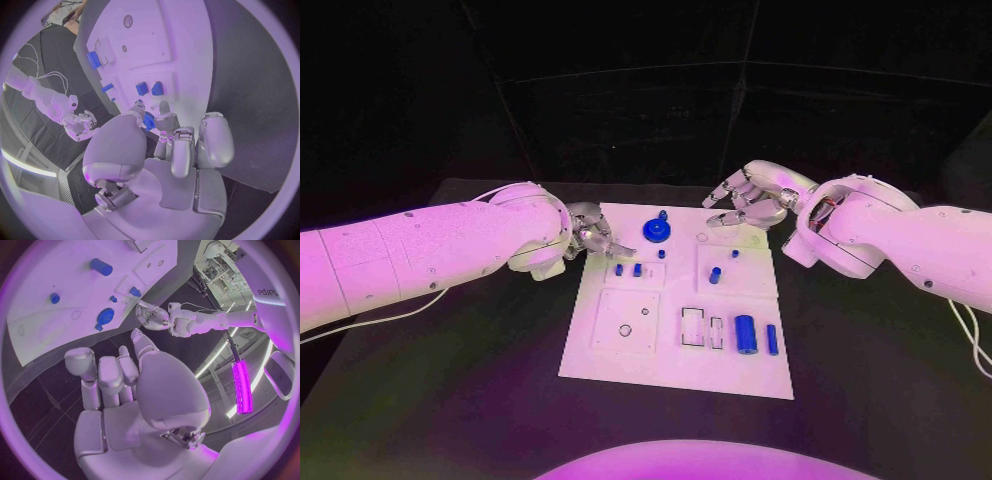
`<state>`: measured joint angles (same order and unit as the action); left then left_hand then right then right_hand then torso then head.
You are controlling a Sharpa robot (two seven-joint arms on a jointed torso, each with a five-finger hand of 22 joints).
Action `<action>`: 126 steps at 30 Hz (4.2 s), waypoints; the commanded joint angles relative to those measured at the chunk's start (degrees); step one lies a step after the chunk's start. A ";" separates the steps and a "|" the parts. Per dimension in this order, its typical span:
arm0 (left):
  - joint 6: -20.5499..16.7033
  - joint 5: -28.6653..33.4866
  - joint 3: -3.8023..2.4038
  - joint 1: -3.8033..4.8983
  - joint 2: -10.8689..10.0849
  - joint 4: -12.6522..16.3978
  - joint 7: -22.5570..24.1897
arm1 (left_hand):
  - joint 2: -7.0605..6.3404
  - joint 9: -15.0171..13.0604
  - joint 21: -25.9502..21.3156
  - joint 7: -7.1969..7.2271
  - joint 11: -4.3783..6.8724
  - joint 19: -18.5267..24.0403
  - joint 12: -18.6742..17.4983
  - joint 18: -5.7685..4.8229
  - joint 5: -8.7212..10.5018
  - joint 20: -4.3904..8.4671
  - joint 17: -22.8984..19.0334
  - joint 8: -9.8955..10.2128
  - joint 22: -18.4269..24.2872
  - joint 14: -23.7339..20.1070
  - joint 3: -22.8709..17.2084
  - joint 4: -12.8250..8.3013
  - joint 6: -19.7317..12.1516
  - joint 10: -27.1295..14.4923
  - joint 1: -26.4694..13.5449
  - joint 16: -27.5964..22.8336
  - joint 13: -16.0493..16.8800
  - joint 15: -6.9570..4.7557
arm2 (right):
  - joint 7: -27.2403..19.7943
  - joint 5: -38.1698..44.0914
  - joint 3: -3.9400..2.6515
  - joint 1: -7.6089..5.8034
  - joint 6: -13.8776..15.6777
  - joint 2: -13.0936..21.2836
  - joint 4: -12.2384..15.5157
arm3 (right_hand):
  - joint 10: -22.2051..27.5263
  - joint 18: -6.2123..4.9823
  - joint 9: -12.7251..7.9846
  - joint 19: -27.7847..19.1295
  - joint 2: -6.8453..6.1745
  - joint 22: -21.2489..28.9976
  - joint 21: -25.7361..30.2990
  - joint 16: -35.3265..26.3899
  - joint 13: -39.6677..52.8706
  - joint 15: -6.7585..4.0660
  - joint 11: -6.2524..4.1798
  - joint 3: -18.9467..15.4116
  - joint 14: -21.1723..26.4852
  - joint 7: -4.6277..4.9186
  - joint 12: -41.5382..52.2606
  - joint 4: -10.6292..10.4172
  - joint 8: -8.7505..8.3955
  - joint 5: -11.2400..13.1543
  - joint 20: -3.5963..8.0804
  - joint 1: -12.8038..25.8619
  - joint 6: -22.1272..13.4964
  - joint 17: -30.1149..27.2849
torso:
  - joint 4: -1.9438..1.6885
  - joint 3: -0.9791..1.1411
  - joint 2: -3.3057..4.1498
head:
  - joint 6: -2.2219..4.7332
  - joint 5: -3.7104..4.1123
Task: Assemble the parts on the task board
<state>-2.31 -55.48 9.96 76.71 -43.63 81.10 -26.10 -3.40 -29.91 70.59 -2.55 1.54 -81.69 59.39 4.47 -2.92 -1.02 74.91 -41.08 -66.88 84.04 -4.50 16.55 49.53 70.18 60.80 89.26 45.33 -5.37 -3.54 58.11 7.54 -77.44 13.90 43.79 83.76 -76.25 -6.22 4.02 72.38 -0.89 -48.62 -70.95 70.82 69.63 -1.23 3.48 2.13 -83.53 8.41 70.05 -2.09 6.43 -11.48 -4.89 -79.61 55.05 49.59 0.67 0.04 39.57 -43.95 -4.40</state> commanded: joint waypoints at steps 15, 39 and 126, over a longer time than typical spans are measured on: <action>-7.38 -3.68 0.06 -0.17 5.36 -4.61 32.85 | -0.63 17.09 -31.65 -6.99 -6.98 14.91 -30.10 6.26 -0.30 -5.48 -25.72 19.70 29.61 -12.82 -11.62 -10.20 -2.57 -18.89 24.56 -28.73 -28.42 6.36 | 0.08 0.08 -0.03 -0.13 1.53 -0.05 -0.30 | 0.34 -1.16 -0.08 0.36 0.48 0.15 0.33 -0.39 -0.25 -0.13 -0.20 0.10 -0.05 0.12 -0.18 -0.34 -0.08 -1.67 0.18 0.22 -0.34 -0.08 | 0.10 0.13 -0.03 | 1.19 0.66; -3.22 -21.76 0.06 -2.16 12.66 -13.70 31.70 | -5.32 24.58 -17.16 -5.47 -6.30 1.14 -45.30 3.56 -0.35 -4.17 -10.40 29.86 16.26 0.90 -13.16 -13.17 5.05 -11.41 19.93 -12.67 -41.56 4.98 | 0.78 0.19 -0.02 -0.13 2.09 -0.10 -0.12 | 0.33 -1.15 -0.09 0.44 0.63 0.13 0.35 -0.42 -0.26 -0.13 -0.19 0.30 -0.08 0.14 -0.16 -0.34 -0.11 -2.31 0.19 0.09 -0.38 -0.04 | 0.07 0.00 0.07 | 1.43 1.05; -8.33 -22.75 -1.52 -2.66 8.12 -8.92 31.06 | -1.75 24.95 -11.02 -4.62 -4.81 -1.08 -48.65 2.26 -0.11 -2.91 -12.58 30.81 9.06 1.28 -19.71 -16.62 13.40 -1.48 19.93 -12.17 -41.42 3.76 | 0.76 0.27 -0.03 -0.13 2.13 -0.14 -0.17 | 0.16 -1.12 -0.09 0.56 0.87 0.01 0.31 -0.30 -0.10 -0.12 -0.17 0.45 -0.18 0.18 0.05 -0.56 -0.10 -2.49 0.19 0.23 -0.37 0.26 | -0.09 0.02 -0.02 | 1.37 1.23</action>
<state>-9.90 -79.03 8.59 73.91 -34.87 71.43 4.64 -5.15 -5.03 59.37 -6.75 -3.17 -82.30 11.09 7.53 -3.10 -4.03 62.40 -10.65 -57.77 84.05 -23.90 -0.15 62.75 68.39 81.29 76.77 4.00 -1.53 -2.49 58.28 7.54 -77.45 15.49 43.63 83.59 -76.25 -6.22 4.02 72.58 -0.66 -48.56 -70.95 70.57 69.45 -1.23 3.48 2.30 -83.53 8.41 70.05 -2.57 6.43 -13.65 -4.69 -79.38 55.05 49.80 0.58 0.05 39.53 -42.59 -3.08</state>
